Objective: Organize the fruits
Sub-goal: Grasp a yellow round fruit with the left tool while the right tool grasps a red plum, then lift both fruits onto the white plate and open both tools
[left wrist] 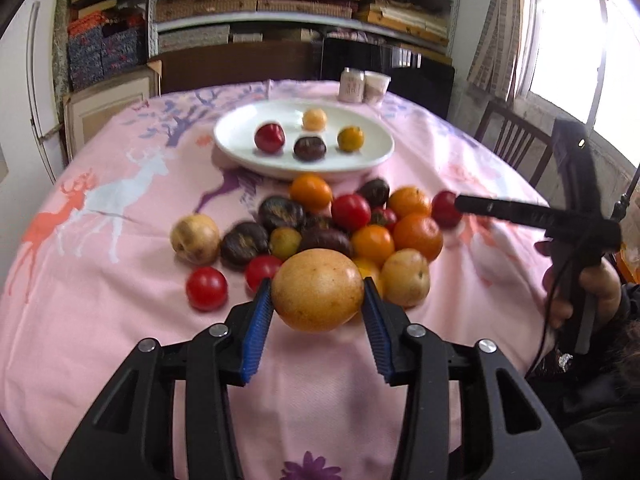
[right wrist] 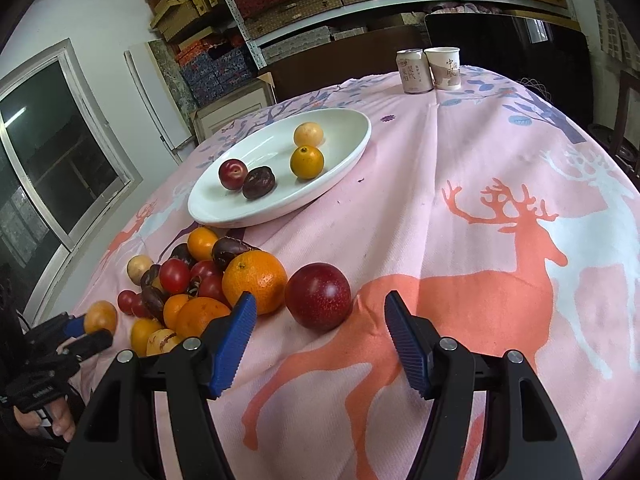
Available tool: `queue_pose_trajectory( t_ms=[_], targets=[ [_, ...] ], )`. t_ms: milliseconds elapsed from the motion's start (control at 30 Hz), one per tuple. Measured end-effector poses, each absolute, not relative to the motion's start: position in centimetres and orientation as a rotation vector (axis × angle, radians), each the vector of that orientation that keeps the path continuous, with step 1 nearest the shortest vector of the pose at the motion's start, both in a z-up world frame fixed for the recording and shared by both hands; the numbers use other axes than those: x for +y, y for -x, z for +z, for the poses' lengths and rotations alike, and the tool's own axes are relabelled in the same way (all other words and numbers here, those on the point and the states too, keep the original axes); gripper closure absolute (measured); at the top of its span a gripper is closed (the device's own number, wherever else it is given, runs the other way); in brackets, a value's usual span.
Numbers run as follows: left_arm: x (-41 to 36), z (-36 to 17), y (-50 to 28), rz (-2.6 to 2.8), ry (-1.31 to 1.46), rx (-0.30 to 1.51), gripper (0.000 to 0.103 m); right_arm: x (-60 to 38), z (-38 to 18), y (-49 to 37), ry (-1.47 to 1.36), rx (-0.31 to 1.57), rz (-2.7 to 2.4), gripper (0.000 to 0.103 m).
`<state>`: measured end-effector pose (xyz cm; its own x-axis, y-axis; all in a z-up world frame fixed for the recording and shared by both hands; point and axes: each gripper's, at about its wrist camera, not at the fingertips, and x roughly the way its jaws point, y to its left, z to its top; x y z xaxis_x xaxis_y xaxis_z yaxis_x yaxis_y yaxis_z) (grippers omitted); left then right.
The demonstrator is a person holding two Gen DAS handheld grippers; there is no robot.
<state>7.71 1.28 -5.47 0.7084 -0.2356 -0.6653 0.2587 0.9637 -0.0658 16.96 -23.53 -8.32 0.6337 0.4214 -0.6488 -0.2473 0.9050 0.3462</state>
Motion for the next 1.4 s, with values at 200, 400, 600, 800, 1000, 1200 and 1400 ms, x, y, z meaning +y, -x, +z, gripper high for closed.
queue_pose_trajectory(
  t_ms=[200,400,600,800,1000,1200,1400],
  targets=[
    [1.0,-5.6,-7.7,-0.286,-0.045,0.749,0.060,-22.5,-8.3,-17.1,-0.166,0.812,0.349,0.036],
    [1.6,-5.9,-7.8,-0.275,-0.033,0.759,0.060,-20.8,-8.1,-18.1,-0.073,0.847,0.318,0.053],
    [2.0,-6.0,-7.7,-0.266,-0.031,0.764,0.060,-21.1,-9.0,-19.6,-0.133,0.912,0.329,0.056],
    [1.9,-6.3,-8.0,-0.271,-0.032,0.776,0.060,-21.8,-9.2,-19.3,-0.192,0.896,0.354,0.064],
    [2.1,-6.2,-8.0,-0.263,-0.028,0.771,0.060,-22.2,-8.8,-18.7,-0.210,0.855,0.362,0.064],
    [2.0,-6.2,-8.1,-0.268,-0.028,0.770,0.060,-22.7,-8.6,-18.3,-0.231,0.841,0.375,0.064],
    [2.1,-5.3,-8.7,-0.270,-0.028,0.755,0.060,-23.3,-7.5,-18.4,-0.244,0.841,0.381,0.064]
  ],
)
